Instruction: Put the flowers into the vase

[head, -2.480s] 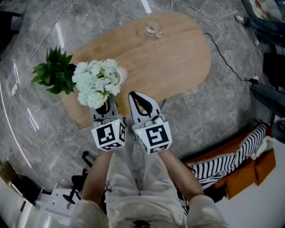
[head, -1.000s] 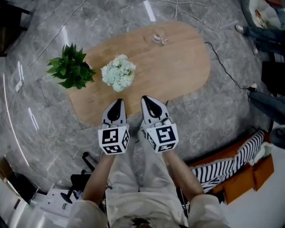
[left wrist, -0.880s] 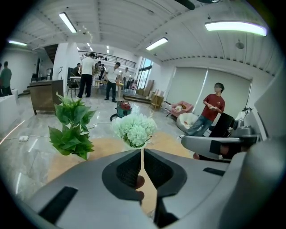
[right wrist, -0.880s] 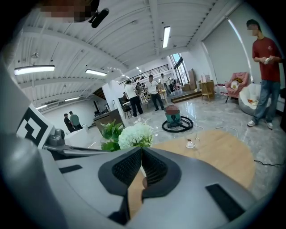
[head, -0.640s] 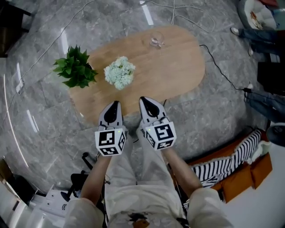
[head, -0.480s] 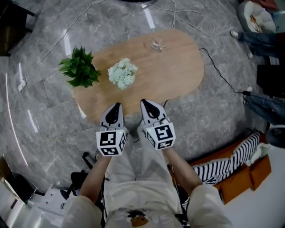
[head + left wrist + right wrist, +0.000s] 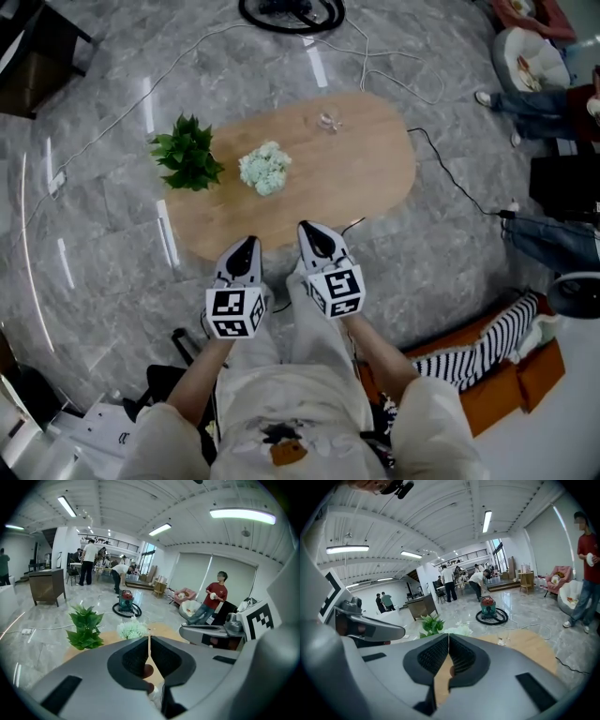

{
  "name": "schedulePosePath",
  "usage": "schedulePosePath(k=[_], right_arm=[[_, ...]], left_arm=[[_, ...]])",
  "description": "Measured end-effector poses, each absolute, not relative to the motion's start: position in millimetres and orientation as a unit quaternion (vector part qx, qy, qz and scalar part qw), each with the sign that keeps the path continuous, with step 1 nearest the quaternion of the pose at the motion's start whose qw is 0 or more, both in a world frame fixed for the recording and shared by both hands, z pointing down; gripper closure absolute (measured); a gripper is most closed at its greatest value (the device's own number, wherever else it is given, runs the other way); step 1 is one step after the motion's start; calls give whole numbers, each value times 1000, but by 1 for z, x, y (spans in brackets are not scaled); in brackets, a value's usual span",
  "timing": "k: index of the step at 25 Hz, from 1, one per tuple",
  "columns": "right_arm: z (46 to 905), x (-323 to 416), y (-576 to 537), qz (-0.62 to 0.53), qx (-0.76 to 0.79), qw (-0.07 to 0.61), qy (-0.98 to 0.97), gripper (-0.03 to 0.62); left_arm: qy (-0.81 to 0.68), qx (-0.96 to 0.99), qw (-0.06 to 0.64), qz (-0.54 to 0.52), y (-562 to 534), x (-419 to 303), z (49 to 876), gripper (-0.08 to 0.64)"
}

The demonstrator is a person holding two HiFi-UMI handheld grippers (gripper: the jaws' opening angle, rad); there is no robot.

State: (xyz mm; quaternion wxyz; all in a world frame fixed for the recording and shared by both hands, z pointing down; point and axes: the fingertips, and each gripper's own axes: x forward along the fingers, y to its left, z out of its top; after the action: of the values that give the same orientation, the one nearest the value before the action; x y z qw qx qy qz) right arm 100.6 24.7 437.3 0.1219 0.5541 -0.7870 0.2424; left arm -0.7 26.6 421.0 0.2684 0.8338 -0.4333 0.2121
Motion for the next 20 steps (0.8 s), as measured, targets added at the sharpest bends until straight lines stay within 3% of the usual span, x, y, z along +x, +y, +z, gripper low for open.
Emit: schedulePosePath(k=[20], right_arm=[[316,71,71,211,501,87,-835,588]], left_arm=[[-457,845,224,166,78,-10,288,551]])
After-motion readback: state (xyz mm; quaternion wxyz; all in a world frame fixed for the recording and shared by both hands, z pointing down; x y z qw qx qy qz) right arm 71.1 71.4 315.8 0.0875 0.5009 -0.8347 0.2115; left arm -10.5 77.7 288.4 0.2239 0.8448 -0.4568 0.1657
